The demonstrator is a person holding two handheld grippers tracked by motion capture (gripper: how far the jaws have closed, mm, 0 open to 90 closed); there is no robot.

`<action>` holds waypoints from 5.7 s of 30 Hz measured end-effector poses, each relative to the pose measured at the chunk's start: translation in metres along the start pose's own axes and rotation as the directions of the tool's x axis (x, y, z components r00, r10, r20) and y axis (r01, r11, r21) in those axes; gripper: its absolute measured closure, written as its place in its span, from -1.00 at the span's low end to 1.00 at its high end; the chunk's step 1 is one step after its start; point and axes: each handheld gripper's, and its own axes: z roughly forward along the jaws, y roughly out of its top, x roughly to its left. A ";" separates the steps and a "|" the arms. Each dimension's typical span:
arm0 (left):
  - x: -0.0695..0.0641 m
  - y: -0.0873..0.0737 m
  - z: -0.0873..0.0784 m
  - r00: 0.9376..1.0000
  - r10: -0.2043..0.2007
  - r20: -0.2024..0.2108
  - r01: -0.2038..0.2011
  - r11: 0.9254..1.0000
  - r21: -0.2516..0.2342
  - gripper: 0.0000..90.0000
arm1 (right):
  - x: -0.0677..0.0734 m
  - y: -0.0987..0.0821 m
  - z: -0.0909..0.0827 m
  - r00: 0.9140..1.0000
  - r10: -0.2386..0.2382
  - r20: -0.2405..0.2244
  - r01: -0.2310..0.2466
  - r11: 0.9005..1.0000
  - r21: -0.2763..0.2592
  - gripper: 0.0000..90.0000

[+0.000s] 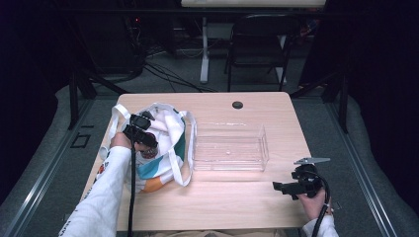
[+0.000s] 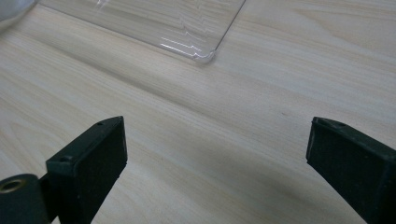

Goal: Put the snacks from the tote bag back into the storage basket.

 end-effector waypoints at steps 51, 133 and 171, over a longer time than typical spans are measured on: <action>-0.002 0.009 -0.067 0.998 0.065 -0.014 -0.066 0.994 -0.083 -0.43 | -0.001 -0.001 0.000 1.000 0.012 0.006 -0.012 1.000 0.000 -0.88; -0.074 0.070 -0.110 0.964 0.260 0.049 -0.247 0.951 -0.187 -0.42 | -0.002 -0.001 0.000 1.000 0.014 0.001 -0.014 1.000 0.007 -0.87; -0.123 0.086 -0.094 0.924 0.365 0.114 -0.337 0.919 -0.206 -0.42 | -0.001 -0.001 0.001 1.000 0.012 0.000 -0.012 1.000 0.010 -0.86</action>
